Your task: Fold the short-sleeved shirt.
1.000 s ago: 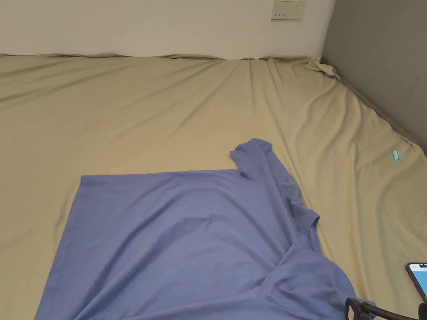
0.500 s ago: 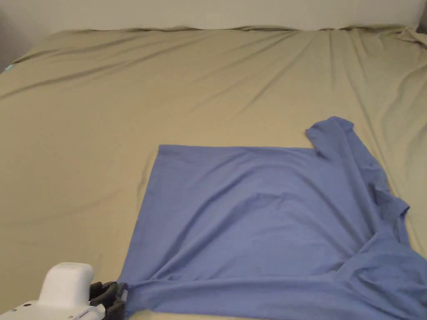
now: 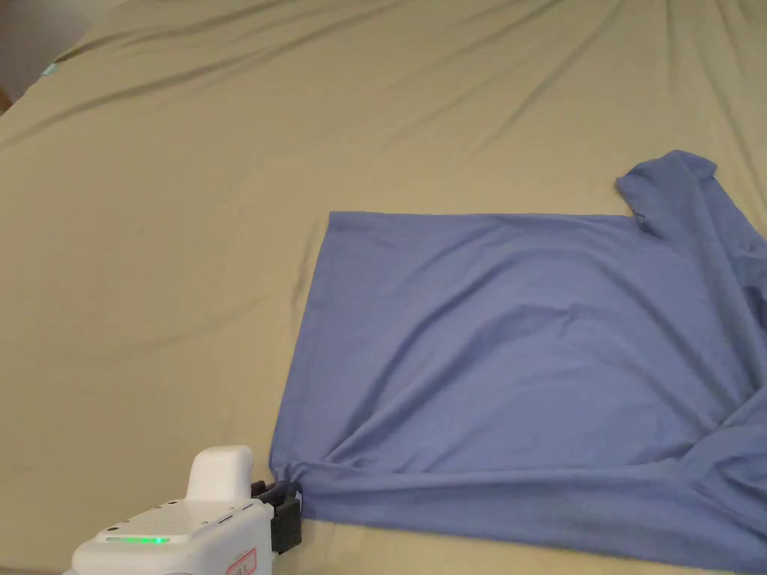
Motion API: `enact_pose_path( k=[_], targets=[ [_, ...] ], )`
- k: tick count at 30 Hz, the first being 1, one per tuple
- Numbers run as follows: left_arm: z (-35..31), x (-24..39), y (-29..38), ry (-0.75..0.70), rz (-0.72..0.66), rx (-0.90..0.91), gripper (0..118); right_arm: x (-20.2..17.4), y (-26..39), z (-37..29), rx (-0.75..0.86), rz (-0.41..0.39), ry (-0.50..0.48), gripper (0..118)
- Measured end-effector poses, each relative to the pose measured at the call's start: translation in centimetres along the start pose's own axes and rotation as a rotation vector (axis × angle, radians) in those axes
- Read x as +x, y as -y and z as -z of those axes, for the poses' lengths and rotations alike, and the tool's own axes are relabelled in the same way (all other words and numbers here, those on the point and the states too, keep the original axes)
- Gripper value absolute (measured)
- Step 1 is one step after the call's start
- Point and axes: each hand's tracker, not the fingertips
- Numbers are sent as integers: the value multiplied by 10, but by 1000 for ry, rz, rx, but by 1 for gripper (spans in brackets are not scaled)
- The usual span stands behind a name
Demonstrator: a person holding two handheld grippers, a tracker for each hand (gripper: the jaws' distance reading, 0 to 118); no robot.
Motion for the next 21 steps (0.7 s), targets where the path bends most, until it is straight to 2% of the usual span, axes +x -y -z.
enact_pose_path(
  k=[2,5,6,7,8,9,10,12,14,18,19,20,21],
  targets=[
    [6,8,-1,-61,56,-12,11,1,-1,2,-9,-3,1,3],
    [0,8,-3,-56,45,-12,11,9,-1,-1,-14,7,5,3],
    [-4,9,-3,-52,31,-2,11,14,-1,-4,-9,19,4,7],
    [-8,8,-4,-40,14,7,11,22,1,-6,4,42,7,38],
    [-13,7,-4,-30,-1,16,11,29,1,-7,2,64,18,90],
    [-17,7,-4,-29,-9,22,11,38,2,-4,-34,97,33,118],
    [-20,8,-4,-24,-15,33,11,47,5,2,-91,126,57,118],
    [-24,13,-5,-24,-8,28,11,72,14,7,-62,148,80,118],
    [-23,16,-6,-43,11,23,11,89,17,20,-112,195,119,118],
    [-20,26,-8,-66,29,3,11,106,23,54,-141,194,115,117],
    [-19,27,-8,-69,28,-2,11,106,24,60,-166,183,97,107],
    [-18,20,-9,-72,26,-7,11,104,24,67,-170,166,77,77],
    [-18,21,-9,-71,24,-8,11,101,25,74,-169,147,74,12]
  ],
)
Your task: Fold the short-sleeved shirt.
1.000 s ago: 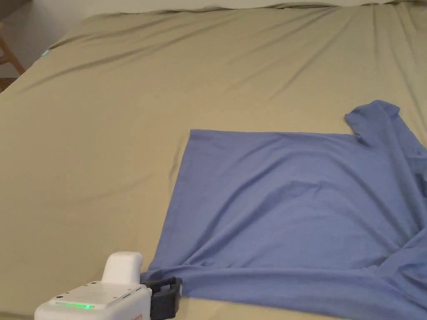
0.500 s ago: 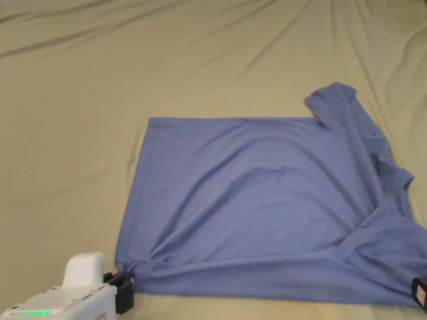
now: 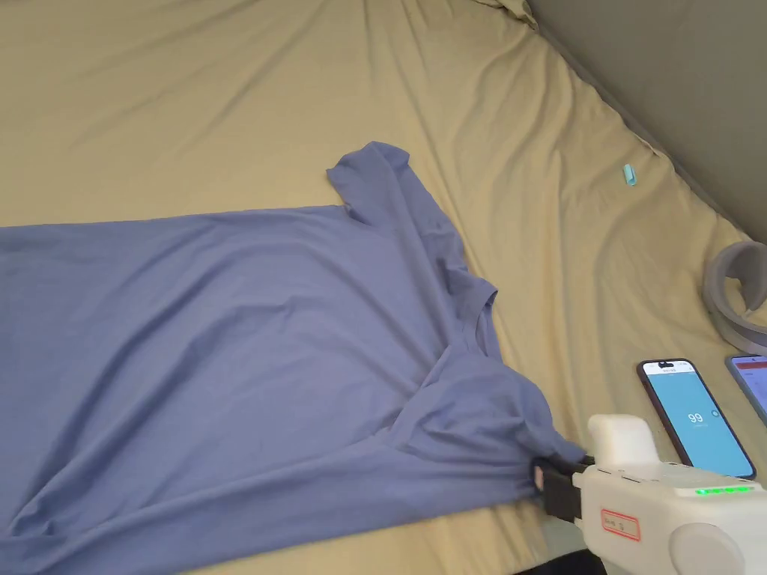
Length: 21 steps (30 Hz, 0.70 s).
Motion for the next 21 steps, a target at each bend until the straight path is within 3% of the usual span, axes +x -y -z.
enact_pose_path(
  k=[1,4,13,16,21],
  targets=[
    [0,1,0,-2,-3,-3,11,-4,4,1,27,-6,32,6],
    [-6,5,-1,-8,-11,-4,11,-5,6,-5,33,-13,32,6],
    [-23,22,-71,34,19,81,11,-9,-49,-38,175,70,-53,6],
    [3,26,-116,10,54,73,11,-8,-89,-18,187,112,-80,6],
    [80,19,-171,-15,24,-4,11,-12,-149,45,141,112,-71,6]
  ],
)
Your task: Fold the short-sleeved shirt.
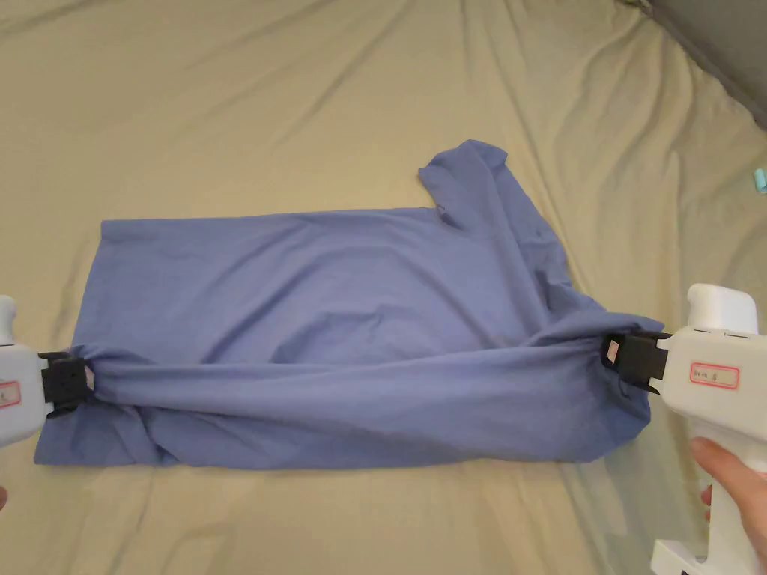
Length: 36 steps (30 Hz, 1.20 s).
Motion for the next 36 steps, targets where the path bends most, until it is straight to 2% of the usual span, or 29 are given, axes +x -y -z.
enact_pose_path(
  k=[3,9,10,11,12,13,18,19,20,21,22,23,24,25,27,29,36],
  targets=[
    [39,-5,-12,-17,-28,-85,11,-4,-14,37,-47,8,17,6],
    [51,-7,-5,-9,-32,-83,11,-15,-13,58,-86,-85,58,6],
    [48,-9,-2,5,-51,-71,14,-18,-12,55,-74,-105,54,20],
    [46,-11,1,8,-64,-55,29,-20,-11,52,-76,-113,61,51],
    [42,-12,4,-3,-71,-44,74,-22,-12,49,-95,-112,54,100],
    [36,-13,8,-23,-64,-25,91,-23,-10,41,-101,-111,39,114],
    [-39,-8,43,-53,31,168,90,-38,9,-29,26,-156,42,115],
    [-57,-3,55,-65,67,190,90,-41,19,-45,59,-173,35,115],
    [-78,0,70,-60,87,214,81,-44,29,-62,76,-188,27,109],
    [-95,6,85,-35,102,247,37,-42,38,-72,94,-208,13,86],
    [-112,13,98,-55,138,282,0,-45,51,-87,114,-230,1,49],
    [-123,19,110,-96,122,299,0,-47,61,-98,115,-243,2,3],
    [-135,23,124,-124,115,316,0,-50,74,-106,119,-232,7,2],
    [-144,24,130,-87,106,264,0,-53,90,-118,186,-217,48,2],
    [-158,27,148,-47,74,261,0,-53,107,-132,142,-243,-3,2],
    [-167,33,159,-35,95,251,0,-56,119,-137,140,-229,1,2],
    [-145,19,145,-30,92,236,0,-54,120,-140,136,-197,-16,2]
  ],
)
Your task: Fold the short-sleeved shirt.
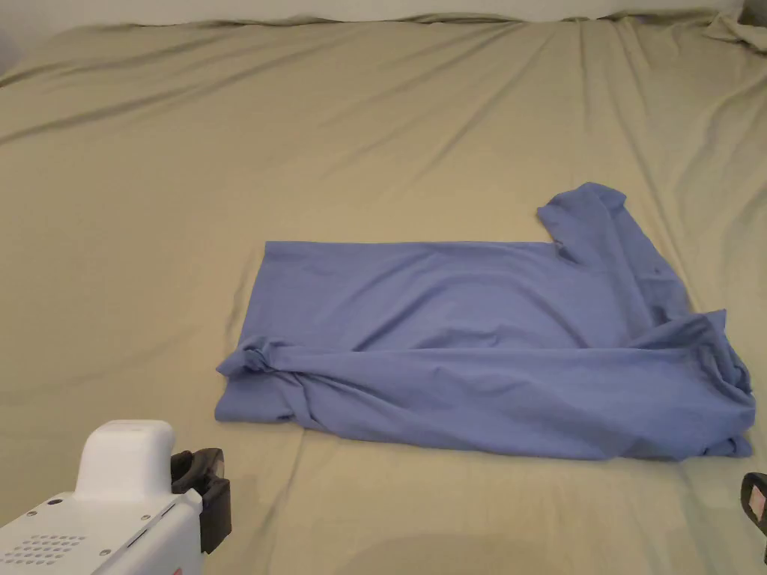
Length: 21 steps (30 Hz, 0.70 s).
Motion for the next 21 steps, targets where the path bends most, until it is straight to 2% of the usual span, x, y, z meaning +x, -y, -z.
enact_pose_path(
  k=[2,3,4,5,6,9,12,13,14,15,16,17,18,19,21],
  targets=[
    [19,-4,-10,11,16,14,0,-2,-6,4,-3,-5,-8,2],
    [31,-9,-14,20,11,15,4,-2,-7,5,-4,-3,-17,2],
    [50,-16,-21,41,8,7,34,-3,-9,8,-5,-2,-24,2],
    [73,-20,-25,66,-2,-26,77,-9,-13,10,-11,-7,-32,2],
    [91,-24,-27,86,-13,-45,95,-11,-14,14,-15,-10,-32,2],
    [150,-38,-33,1,-3,-129,95,-15,-17,27,-45,-15,-33,2],
    [185,-46,-35,39,-54,-180,95,-19,-18,38,-77,-16,-30,2],
    [193,-46,-34,61,-61,-191,91,-19,-19,42,-89,-22,-28,2],
    [196,-44,-32,74,-57,-196,76,-21,-19,46,-99,-29,-26,2],
    [200,-42,-28,71,-52,-194,43,-22,-20,49,-106,-34,-25,2],
    [200,-34,-23,-19,-34,-159,19,-23,-21,52,-113,-39,-23,2],
    [195,-33,-22,30,-59,-101,9,-24,-21,55,-118,-42,-24,2],
    [195,-36,-21,124,-124,-151,9,-25,-22,58,-123,-46,-25,2],
    [195,-34,-21,54,-113,-152,9,-26,-22,61,-129,-48,-26,2],
    [190,-32,-26,62,-106,-162,9,-25,-23,65,-137,-53,-29,2]
  ],
)
